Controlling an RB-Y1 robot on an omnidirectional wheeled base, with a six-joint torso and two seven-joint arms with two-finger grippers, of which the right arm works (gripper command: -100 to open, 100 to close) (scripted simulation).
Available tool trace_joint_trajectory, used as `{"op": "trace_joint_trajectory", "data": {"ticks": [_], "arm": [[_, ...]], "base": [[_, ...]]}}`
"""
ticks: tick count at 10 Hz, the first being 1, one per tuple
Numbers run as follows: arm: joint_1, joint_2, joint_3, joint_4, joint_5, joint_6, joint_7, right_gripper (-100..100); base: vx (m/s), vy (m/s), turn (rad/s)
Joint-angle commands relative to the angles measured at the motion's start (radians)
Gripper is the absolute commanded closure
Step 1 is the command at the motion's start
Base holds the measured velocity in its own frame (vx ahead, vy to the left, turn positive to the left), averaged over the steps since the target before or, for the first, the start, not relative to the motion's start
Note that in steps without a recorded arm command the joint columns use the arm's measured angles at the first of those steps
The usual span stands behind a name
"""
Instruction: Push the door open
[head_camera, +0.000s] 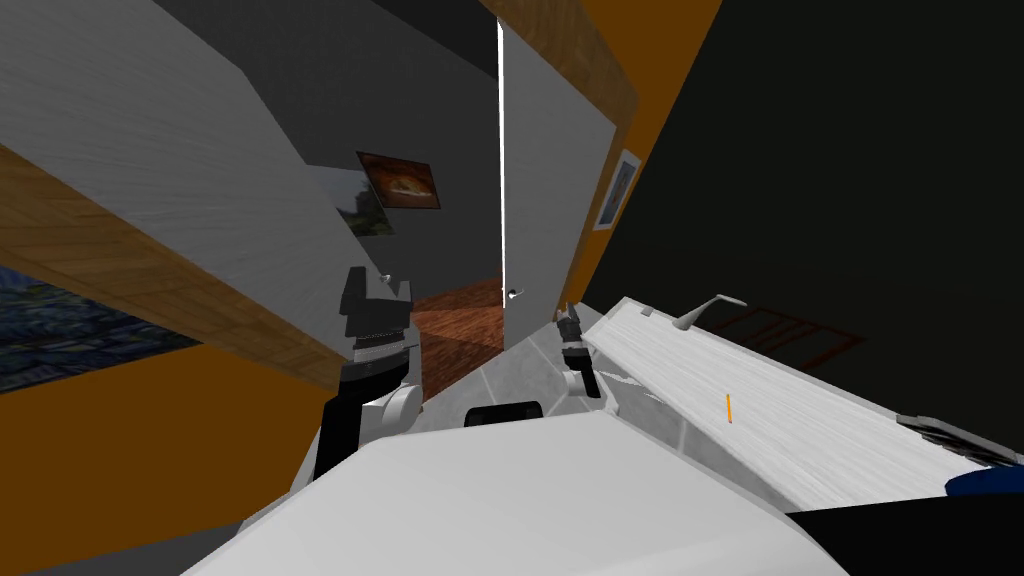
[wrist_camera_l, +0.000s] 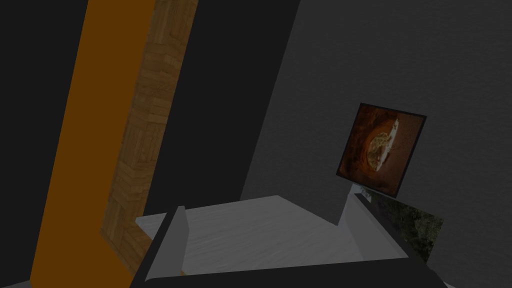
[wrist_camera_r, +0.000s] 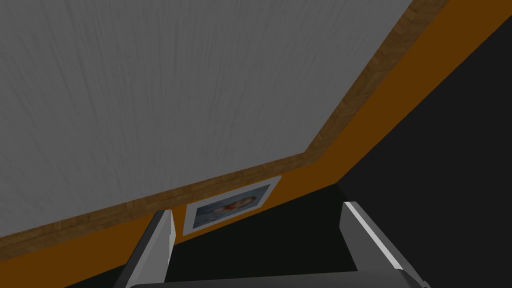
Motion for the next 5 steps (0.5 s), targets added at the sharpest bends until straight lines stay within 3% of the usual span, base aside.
{"op": "trace_joint_trajectory", "data": {"ticks": [1, 2, 3, 5], "arm": [[-0.017, -0.003, 0.004, 0.050, -0.006, -0.009, 0.003, -100], [-0.035, -0.006, 0.006, 0.078, -0.011, -0.016, 0.005, -100], [-0.035, -0.006, 0.006, 0.099, -0.011, -0.016, 0.005, -100], [-0.072, -0.012, 0.011, 0.174, -0.021, -0.030, 0.009, -100]], "base": [[0.034, -0.046, 0.123], [0.050, -0.071, 0.237], [0.037, -0.061, 0.086], [0.046, -0.077, 0.159]]}}
